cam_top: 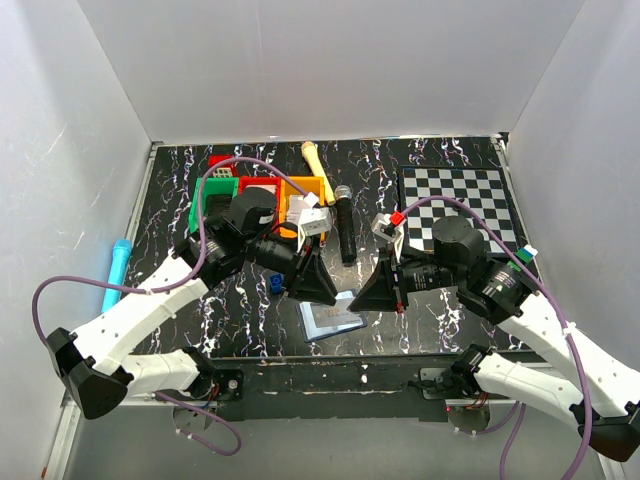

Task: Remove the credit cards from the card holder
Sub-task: Remove the credit card from the card holder.

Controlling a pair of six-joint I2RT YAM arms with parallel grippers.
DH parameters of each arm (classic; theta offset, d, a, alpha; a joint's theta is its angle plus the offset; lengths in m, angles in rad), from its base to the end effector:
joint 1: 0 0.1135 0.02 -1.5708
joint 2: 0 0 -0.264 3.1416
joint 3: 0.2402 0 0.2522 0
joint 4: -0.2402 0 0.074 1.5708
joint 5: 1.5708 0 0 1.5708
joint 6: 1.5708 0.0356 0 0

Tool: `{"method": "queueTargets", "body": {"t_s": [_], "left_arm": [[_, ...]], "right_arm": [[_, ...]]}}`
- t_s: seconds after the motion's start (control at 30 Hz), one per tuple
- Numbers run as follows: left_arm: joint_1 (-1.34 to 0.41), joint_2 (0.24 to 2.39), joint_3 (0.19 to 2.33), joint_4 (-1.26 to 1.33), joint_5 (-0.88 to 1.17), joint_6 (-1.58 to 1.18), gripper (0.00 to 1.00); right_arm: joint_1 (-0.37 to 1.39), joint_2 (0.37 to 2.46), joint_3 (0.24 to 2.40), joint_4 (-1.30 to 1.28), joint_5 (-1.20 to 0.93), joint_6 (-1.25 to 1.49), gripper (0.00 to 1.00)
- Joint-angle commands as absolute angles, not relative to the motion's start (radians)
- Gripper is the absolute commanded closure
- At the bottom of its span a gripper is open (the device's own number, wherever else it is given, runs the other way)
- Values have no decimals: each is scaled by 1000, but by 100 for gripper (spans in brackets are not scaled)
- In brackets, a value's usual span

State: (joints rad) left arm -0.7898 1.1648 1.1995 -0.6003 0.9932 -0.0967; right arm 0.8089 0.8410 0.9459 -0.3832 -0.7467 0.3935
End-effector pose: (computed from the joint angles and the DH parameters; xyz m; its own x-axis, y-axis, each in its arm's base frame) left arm 0.1459 -0.1896 0.3744 -0.4610 0.3902 -0.7970 0.8452 -0.0807 -0.5284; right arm 0.1051 0.1452 0.3681 -0.5516 -0.1705 -0.8165 -0.8341 0.1077 0.5410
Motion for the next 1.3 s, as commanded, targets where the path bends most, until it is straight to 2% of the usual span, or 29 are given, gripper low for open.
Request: {"method": "queueTargets", "body": {"t_s": [0.0,0.2,0.37,0.5,0.57,0.8,0.87,1.07,1.27], "left_arm": [[-796,1149,1183,-601,996,-90,75],[-805,1150,1170,-588,991,-98,78],[-805,1146,1167,-577,986,-101,87],[-805,1147,1164,-572,985,-103,89],[-805,1147,1163,-569,983,-104,88],[-805,1149,1169,-566,971,-106,74],[-804,1144,1167,-566,965,-106,74],[-807,1141,1164,-565,960,-103,85],[-805,1134,1170,-563,948,-101,81]], "right_arm": [[810,842,977,-334,-752,396,99],[810,845,976,-333,-744,400,99],[810,847,973,-327,-746,402,99],[811,848,971,-327,-749,400,99],[811,848,969,-327,-749,400,99],[810,850,969,-327,-752,400,99],[810,850,969,-327,-750,397,99],[810,850,968,-327,-753,397,99],[810,851,968,-327,-755,397,99]]}}
